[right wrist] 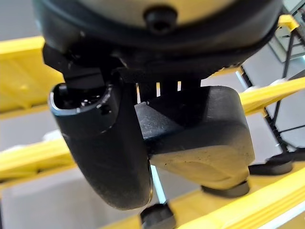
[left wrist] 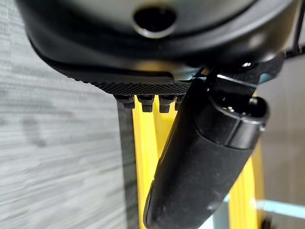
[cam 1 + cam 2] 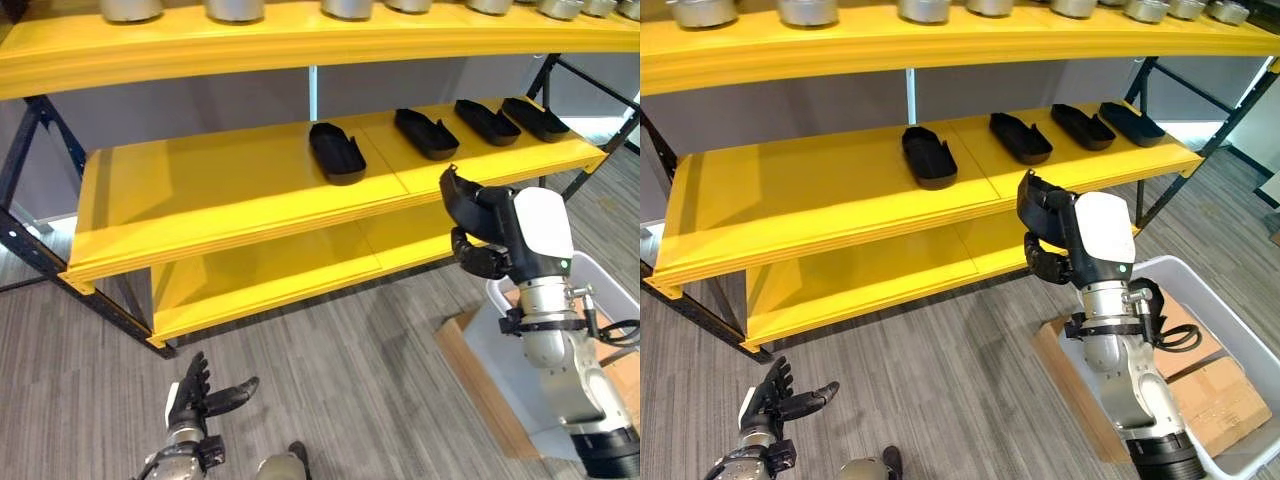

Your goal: Move parts from the plastic box to the shelf.

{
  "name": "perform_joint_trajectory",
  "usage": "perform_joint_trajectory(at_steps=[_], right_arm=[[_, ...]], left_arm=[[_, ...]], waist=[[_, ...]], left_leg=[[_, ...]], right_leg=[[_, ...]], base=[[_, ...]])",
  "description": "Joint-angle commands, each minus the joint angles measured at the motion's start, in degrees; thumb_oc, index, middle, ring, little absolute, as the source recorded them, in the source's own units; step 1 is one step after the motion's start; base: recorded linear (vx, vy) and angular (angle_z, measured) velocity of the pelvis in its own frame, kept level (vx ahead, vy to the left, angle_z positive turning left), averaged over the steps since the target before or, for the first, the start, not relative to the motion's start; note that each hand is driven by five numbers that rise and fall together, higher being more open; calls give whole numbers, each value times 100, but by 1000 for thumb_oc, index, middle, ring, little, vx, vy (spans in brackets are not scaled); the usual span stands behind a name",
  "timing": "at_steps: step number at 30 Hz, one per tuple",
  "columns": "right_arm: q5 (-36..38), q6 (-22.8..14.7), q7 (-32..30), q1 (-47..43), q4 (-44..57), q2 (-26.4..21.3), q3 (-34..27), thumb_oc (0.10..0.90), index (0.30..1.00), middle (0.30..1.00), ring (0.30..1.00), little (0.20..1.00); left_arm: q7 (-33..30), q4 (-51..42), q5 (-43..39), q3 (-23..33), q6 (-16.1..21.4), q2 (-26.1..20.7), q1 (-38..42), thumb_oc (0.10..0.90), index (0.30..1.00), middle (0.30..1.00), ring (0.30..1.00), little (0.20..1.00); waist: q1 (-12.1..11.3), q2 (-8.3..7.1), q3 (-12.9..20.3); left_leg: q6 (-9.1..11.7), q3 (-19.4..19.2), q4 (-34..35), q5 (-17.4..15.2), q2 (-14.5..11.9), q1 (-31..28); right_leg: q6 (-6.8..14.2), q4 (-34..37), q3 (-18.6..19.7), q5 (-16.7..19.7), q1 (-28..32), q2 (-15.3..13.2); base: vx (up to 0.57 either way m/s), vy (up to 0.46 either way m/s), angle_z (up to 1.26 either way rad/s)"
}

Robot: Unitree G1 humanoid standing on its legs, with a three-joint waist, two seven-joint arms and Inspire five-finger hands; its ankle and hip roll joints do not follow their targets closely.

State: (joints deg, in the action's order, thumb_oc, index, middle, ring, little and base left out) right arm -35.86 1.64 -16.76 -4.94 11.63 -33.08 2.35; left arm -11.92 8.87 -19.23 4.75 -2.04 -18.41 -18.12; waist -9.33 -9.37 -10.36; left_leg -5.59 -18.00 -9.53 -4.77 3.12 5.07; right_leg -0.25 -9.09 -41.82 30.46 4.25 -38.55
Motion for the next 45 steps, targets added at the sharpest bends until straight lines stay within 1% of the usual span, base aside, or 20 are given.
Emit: perform_joint_trajectory(at_steps=[1,3,4,5,6,7,9,12,16,18,27,31,32,34,37,39,40,41,43,45], right_arm=[[-210,-315,-516,-604,829,-706,-791,400,300,300,300,300],[-123,-414,-530,-509,918,-699,-877,400,300,300,300,300],[-100,-428,-538,-542,928,-707,-878,400,300,300,300,300],[4,-483,-560,-680,923,-705,-813,400,300,300,300,300],[10,-502,-554,-788,852,-782,-803,400,300,300,300,300],[10,-498,-555,-819,840,-813,-812,400,300,300,300,300],[-30,-472,-591,-764,812,-867,-913,400,300,300,300,300],[-138,-471,-650,-670,855,-880,-1046,400,300,300,300,300],[-223,-532,-674,-624,1011,-978,-1162,400,300,300,300,300],[-239,-607,-715,-666,1088,-1103,-1196,400,300,300,300,300],[-208,-741,-873,-681,1321,-1483,-1397,400,300,300,300,300],[-190,-786,-881,-845,1323,-1704,-1313,400,300,300,300,300],[-175,-797,-909,-934,1287,-1768,-1252,400,300,300,300,300],[-157,-800,-899,-989,1266,-1798,-1201,400,300,300,300,300],[-132,-791,-911,-1109,1242,-1829,-1127,400,300,300,300,300],[-131,-777,-906,-1102,1230,-1855,-1150,400,300,300,300,300],[-105,-761,-888,-1092,1215,-1884,-1157,400,300,300,300,300],[-87,-771,-895,-1101,1226,-1887,-1147,400,300,300,300,300],[-93,-761,-877,-1123,1199,-1903,-1085,400,300,300,300,300],[-184,-749,-781,-1259,1137,-1840,-852,400,300,300,300,300]], left_arm=[[-198,-680,352,-122,453,-458,280,900,1000,1000,1000,1000],[-146,-649,378,-166,423,-448,304,900,1000,1000,1000,1000],[-118,-673,393,-154,410,-417,303,900,1000,1000,1000,1000],[-75,-705,408,-123,387,-402,362,900,1000,1000,1000,1000],[-60,-726,427,-123,417,-388,444,900,1000,1000,1000,1000],[-62,-717,444,-134,426,-389,475,900,1000,1000,1000,1000],[-81,-633,443,-230,450,-378,579,900,1000,1000,1000,1000],[-63,-666,443,-292,479,-272,592,900,1000,1000,1000,1000],[-23,-738,347,-282,465,-136,472,900,1000,1000,1000,1000],[-18,-779,355,-300,431,-151,457,900,1000,1000,1000,1000],[-75,-816,301,-406,403,-61,470,900,1000,1000,1000,1000],[-52,-851,262,-451,406,-56,477,900,1000,1000,1000,1000],[-79,-823,217,-480,424,-36,493,900,1000,1000,1000,1000],[-84,-819,197,-477,429,-33,496,900,1000,1000,1000,1000],[-55,-845,137,-453,432,-60,472,900,1000,1000,1000,1000],[-44,-847,133,-438,425,-68,467,900,1000,1000,1000,1000],[-32,-840,144,-434,420,-94,468,900,1000,1000,1000,1000],[-37,-807,154,-448,419,-115,478,900,1000,1000,1000,1000],[-64,-771,202,-473,441,-139,503,900,1000,1000,1000,1000],[-90,-774,238,-480,476,-169,502,900,1000,1000,1000,1000]], waist=[[416,457,188],[681,629,63],[711,675,29],[705,676,-84],[751,633,-142],[795,628,-148],[911,564,-125],[915,492,-20],[918,576,213],[931,596,328],[994,626,458],[960,631,376],[913,631,232],[890,661,145],[756,563,-102],[775,549,-123],[743,505,-136],[734,478,-121],[696,510,-82],[575,557,-36]], left_leg=[[432,827,1437,265,-442,-837],[356,993,1453,386,-442,-901],[356,1033,1453,381,-430,-939],[372,1048,1453,340,-388,-1039],[480,1123,1453,296,-418,-1071],[538,1203,1453,269,-454,-1091],[639,1462,1453,216,-453,-1125],[672,1562,1453,165,-436,-1149],[776,1574,1429,124,-667,-1269],[935,1534,1205,40,-941,-1264],[1248,1547,928,32,-1409,-1306],[1349,1607,66,82,-1494,-1067],[1426,1687,-710,392,-1475,-718],[1478,1791,-1175,525,-1484,-522],[1409,2049,-2255,999,-1148,129],[1335,1939,-2058,951,-1183,342],[1229,1750,-1471,629,-1249,495],[1178,1611,-828,598,-1276,544],[1279,1442,100,1189,-1246,734],[1268,1508,457,1249,-1118,606]], right_leg=[[1387,-1100,1875,-1993,-379,1242],[940,-1314,2417,-2740,-1066,2164],[895,-1365,2484,-2787,-1331,2324],[922,-1026,2228,-2629,-1564,2317],[1073,-206,2126,-2414,-1654,2370],[1132,146,2191,-2300,-1614,2452],[1159,529,2784,-2257,-1532,2684],[1111,745,2793,-2208,-1277,2748],[1060,950,2405,-2306,-889,2864],[953,981,2257,-2516,-675,3029],[690,1262,2207,-2828,-275,3435],[523,1260,2196,-2991,-104,3559],[394,1255,2189,-3077,5,3589],[323,1275,2181,-3118,96,3652],[190,1362,2108,-3140,299,3624],[209,1379,2023,-3146,310,3585],[287,1379,2032,-3138,330,3524],[351,1383,2041,-3115,319,3480],[405,1406,2077,-3142,340,3496],[462,1409,2219,-3193,415,3552]], base=[[64,217,153],[40,191,110],[97,107,41],[128,-77,34],[161,-152,29],[194,-208,23],[171,-140,25],[175,-161,110],[214,-185,44],[226,-269,1],[96,-146,17],[37,-105,-9],[-19,-84,15],[-26,-59,14],[-14,-59,10],[29,4,20],[91,61,33],[107,89,35],[109,104,32],[138,140,12]])
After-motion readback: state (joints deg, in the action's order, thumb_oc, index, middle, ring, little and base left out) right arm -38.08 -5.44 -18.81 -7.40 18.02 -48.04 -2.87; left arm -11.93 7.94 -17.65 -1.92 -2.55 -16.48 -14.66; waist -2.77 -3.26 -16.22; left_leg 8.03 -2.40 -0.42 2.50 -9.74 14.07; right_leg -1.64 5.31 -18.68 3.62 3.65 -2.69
